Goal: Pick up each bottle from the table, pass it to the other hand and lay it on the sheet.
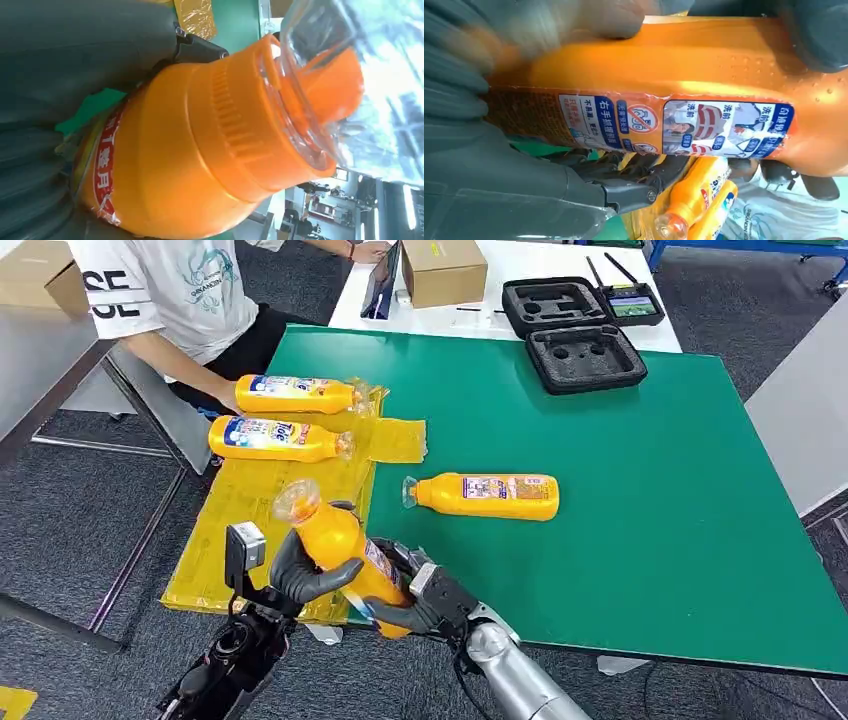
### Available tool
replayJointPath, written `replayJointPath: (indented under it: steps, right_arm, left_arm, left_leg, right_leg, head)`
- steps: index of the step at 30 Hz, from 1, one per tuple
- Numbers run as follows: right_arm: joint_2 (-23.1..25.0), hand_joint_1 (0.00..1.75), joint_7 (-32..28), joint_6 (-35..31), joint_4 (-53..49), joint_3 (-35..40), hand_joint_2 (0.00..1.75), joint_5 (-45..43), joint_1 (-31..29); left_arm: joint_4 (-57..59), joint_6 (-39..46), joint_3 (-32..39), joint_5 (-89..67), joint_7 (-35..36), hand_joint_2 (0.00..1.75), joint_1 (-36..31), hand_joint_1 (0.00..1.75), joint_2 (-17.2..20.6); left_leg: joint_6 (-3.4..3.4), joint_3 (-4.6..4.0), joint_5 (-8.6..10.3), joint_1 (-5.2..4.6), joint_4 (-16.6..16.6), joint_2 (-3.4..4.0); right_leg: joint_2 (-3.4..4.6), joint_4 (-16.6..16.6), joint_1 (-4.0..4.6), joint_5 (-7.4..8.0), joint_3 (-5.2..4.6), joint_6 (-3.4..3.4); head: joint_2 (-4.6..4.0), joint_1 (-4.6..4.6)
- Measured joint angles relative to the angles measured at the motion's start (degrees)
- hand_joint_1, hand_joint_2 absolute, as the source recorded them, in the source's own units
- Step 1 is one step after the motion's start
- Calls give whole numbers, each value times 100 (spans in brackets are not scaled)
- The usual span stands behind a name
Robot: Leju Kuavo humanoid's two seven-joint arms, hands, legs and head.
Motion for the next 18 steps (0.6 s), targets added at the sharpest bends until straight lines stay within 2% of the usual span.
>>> replayJointPath:
  steps: [1, 7, 18]
  right_arm:
    - [2, 0, 0, -29, 0, -2, 0, 20, 0]
    - [72, 0, 15, -223, 0, -81, 0, 28, 17]
    - [101, 0, -7, -232, -1474, -278, 0, -793, 541]
  left_arm:
    - [0, 11, 0, -4, -4, 175, 0, 175, 0]
    - [-9, 307, 5, -147, -42, 175, -6, 175, -9]
    - [44, 2381, 678, -1209, -555, 175, -448, 175, 24]
  left_leg:
    - [0, 0, 0, 0, 0, 0]
    - [0, 0, 0, 0, 0, 0]
    - [-1, 0, 2, 2, 0, 1]
  right_leg:
    - [0, 0, 0, 0, 0, 0]
    - [0, 0, 0, 0, 0, 0]
    - [0, 1, 2, 0, -1, 0]
  head:
    - [0, 0]
    - [0, -2]
    - [0, 0]
